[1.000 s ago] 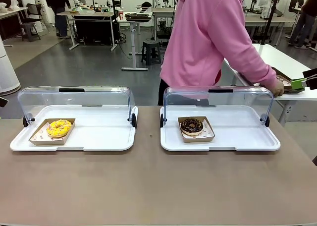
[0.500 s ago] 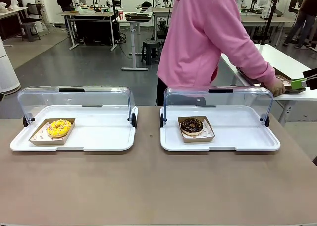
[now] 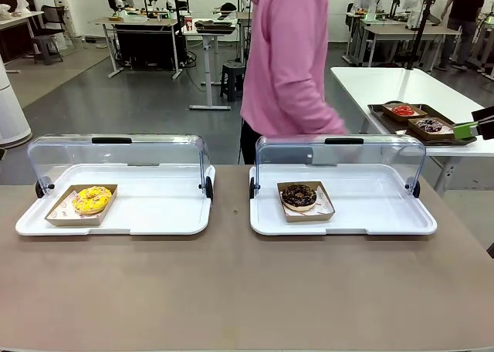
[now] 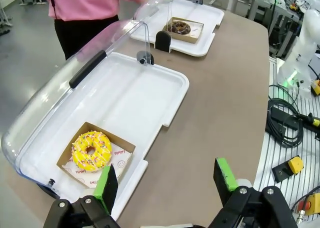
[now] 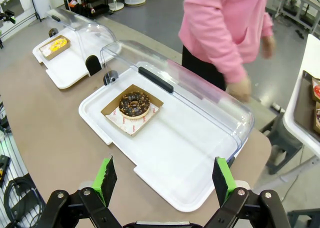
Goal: Provide the desired donut to the person.
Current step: Place the picked Paper togo box onto the Handle tray extended by the person.
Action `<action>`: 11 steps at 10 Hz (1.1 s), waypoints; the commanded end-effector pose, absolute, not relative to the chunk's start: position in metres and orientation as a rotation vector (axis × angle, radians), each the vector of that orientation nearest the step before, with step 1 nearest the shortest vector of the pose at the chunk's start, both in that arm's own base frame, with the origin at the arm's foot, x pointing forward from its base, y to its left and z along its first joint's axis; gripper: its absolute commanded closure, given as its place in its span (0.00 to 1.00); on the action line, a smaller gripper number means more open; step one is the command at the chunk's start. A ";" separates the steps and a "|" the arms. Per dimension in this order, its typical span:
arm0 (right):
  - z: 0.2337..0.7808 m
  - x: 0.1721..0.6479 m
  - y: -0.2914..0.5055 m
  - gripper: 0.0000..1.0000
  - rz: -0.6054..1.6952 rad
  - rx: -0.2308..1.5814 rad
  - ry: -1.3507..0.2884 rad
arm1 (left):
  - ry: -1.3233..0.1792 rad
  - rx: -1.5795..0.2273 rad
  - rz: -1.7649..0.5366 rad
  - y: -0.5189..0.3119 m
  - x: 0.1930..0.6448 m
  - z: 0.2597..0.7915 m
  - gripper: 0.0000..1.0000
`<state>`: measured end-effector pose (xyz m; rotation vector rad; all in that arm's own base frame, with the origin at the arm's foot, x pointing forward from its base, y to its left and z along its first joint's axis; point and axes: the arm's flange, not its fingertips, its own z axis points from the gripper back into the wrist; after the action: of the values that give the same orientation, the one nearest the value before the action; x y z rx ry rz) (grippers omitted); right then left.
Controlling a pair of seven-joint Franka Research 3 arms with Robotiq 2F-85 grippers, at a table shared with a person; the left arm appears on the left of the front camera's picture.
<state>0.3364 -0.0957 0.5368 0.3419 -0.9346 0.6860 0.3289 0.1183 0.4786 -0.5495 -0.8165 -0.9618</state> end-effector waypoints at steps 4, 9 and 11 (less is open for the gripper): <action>0.536 0.334 -0.094 0.00 0.673 0.328 -0.915 | -0.816 -0.550 -0.962 0.118 0.329 0.479 0.00; 0.536 0.334 -0.094 0.00 0.673 0.328 -0.915 | -0.816 -0.550 -0.962 0.118 0.329 0.479 0.00; 0.536 0.334 -0.094 0.00 0.673 0.328 -0.915 | -0.816 -0.550 -0.962 0.118 0.329 0.479 0.00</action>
<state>0.3364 -0.0957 0.5368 0.3419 -0.9347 0.6860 0.3297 0.1177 0.4785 -0.5401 -0.8006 -0.9616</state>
